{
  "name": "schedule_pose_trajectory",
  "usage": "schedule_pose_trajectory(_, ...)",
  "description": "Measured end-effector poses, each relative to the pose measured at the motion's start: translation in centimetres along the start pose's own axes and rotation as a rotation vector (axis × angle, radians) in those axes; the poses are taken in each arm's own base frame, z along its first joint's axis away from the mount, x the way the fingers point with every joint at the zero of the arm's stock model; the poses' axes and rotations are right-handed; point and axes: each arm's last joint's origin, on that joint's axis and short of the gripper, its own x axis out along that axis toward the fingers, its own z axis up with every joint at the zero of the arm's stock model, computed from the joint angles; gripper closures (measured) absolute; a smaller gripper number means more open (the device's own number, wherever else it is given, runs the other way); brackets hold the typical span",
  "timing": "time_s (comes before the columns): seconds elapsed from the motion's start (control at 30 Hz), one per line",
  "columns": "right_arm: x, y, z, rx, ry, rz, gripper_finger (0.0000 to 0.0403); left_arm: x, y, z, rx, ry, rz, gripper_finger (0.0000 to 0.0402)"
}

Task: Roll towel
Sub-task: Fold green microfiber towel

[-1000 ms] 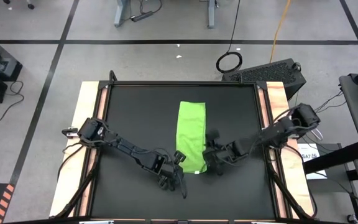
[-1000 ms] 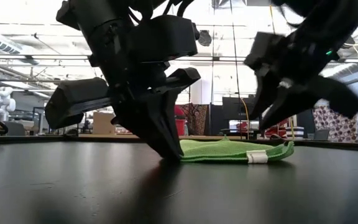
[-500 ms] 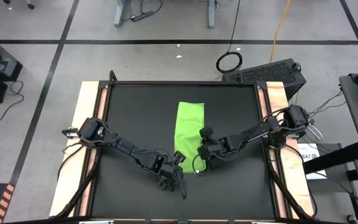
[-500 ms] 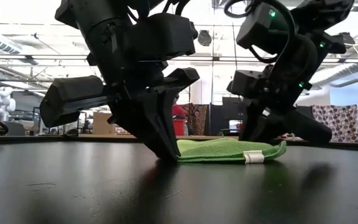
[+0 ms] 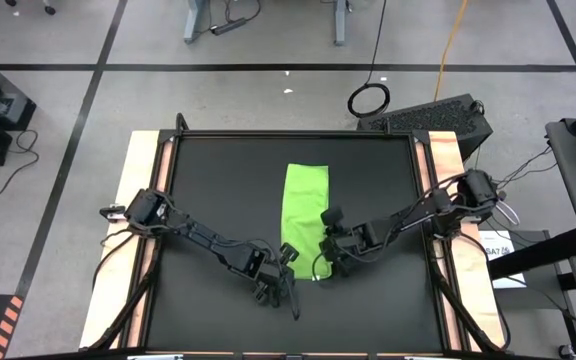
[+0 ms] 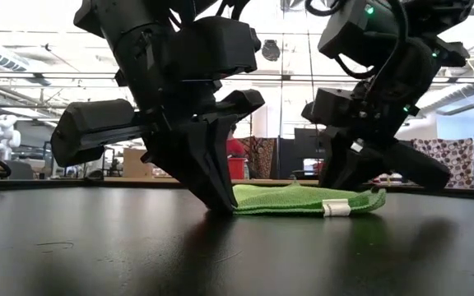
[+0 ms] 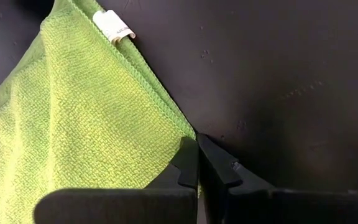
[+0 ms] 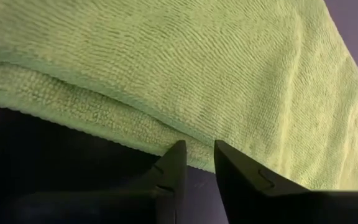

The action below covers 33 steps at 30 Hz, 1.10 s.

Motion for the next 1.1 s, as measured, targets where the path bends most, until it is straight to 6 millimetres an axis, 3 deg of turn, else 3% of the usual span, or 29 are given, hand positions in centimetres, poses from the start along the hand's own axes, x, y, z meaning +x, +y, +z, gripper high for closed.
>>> schedule_pose_trajectory(0.33,-0.55,0.98,0.42,-0.049,-0.013,-0.031,0.0285,-0.01,0.05,-0.09,0.013,0.006,-0.004,0.0400)
schedule_pose_trajectory(1.1,-1.08,0.75,0.85,-0.079,0.009,-0.008,0.0303,0.01,0.09,-0.14,0.008,0.005,-0.015,0.0399)
